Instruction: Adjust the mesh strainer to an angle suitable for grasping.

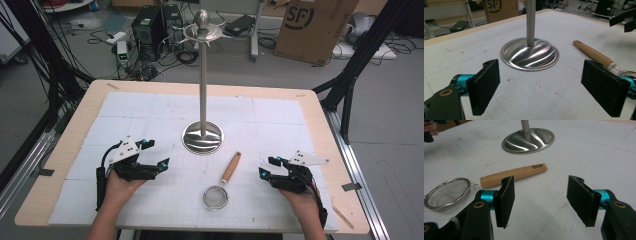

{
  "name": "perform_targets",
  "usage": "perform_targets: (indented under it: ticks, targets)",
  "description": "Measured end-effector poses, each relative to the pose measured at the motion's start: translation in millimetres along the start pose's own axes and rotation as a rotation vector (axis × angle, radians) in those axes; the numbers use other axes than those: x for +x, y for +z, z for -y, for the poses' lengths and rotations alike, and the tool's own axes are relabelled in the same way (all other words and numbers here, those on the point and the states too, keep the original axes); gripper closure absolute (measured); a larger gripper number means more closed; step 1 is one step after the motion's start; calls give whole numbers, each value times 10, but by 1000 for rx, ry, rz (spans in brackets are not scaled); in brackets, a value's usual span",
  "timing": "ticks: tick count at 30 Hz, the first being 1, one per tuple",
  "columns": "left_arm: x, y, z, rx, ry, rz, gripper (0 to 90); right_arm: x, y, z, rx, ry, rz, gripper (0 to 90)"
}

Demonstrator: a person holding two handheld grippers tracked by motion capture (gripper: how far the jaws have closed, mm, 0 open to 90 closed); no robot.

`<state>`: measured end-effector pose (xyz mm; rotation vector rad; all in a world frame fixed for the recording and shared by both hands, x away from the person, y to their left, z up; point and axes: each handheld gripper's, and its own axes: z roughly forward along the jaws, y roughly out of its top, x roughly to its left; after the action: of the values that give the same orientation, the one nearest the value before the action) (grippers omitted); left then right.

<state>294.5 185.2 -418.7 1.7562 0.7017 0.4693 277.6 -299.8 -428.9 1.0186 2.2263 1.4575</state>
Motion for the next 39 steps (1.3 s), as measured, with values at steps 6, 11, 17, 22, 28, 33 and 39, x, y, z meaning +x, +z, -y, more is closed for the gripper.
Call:
perform_targets:
  ticks: [6, 11, 17, 22, 28, 33, 39]
  targets:
    - [2, -1, -1, 1, 0, 5, 161, 55, 61, -17, 35, -6, -35, 480]
    - [1, 6, 2, 3, 1, 8, 161, 82, 115, -18, 63, -11, -44, 560]
    - [1, 9, 5, 10, 1, 5, 161, 97, 139, -19, 85, -12, -72, 701]
    - [-7, 17, 8, 12, -1, 8, 162, 118, 168, -25, 95, -12, -73, 736]
    - [-4, 17, 8, 14, 0, 10, 162, 166, 236, -67, 106, -30, -73, 773]
    - [-8, 28, 11, 15, 1, 9, 162, 212, 351, -139, 120, -52, -69, 857]
    - [-11, 35, 12, 17, 0, 12, 162, 236, 640, -329, 109, -63, -77, 887]
